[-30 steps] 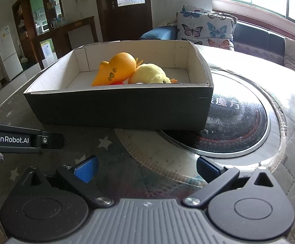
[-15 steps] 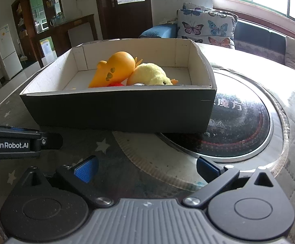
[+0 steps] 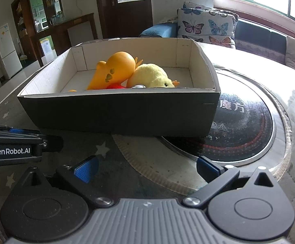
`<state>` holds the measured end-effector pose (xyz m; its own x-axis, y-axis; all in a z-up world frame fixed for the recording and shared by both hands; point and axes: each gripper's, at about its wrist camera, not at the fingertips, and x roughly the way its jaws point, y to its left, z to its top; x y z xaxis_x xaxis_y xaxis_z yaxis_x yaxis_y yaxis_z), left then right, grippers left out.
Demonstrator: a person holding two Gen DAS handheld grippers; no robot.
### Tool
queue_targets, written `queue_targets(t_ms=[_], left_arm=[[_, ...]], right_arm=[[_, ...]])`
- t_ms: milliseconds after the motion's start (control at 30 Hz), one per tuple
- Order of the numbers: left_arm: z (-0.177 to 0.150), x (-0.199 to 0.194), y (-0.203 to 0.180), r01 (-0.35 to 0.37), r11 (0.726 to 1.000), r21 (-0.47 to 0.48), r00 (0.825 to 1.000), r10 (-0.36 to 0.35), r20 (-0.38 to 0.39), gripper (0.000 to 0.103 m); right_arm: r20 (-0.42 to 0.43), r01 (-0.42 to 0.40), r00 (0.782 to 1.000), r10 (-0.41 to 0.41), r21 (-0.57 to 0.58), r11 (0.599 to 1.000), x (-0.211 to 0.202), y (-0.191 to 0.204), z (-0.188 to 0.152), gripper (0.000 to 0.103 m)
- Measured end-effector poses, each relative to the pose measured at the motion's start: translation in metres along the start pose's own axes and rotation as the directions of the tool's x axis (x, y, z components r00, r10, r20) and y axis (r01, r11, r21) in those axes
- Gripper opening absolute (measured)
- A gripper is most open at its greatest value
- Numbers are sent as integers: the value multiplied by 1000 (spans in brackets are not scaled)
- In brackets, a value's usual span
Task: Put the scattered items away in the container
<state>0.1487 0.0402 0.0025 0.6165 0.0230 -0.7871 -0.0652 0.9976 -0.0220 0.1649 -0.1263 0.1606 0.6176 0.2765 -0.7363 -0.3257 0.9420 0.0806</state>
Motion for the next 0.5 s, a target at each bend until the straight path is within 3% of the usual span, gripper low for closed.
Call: queue_targets(t_ms=[500], left_arm=[[2,2,-2,-2,1000,20,1000,2,20,38]], right_arm=[[-3,0,1000,0,3,1000,4,1,2,103]])
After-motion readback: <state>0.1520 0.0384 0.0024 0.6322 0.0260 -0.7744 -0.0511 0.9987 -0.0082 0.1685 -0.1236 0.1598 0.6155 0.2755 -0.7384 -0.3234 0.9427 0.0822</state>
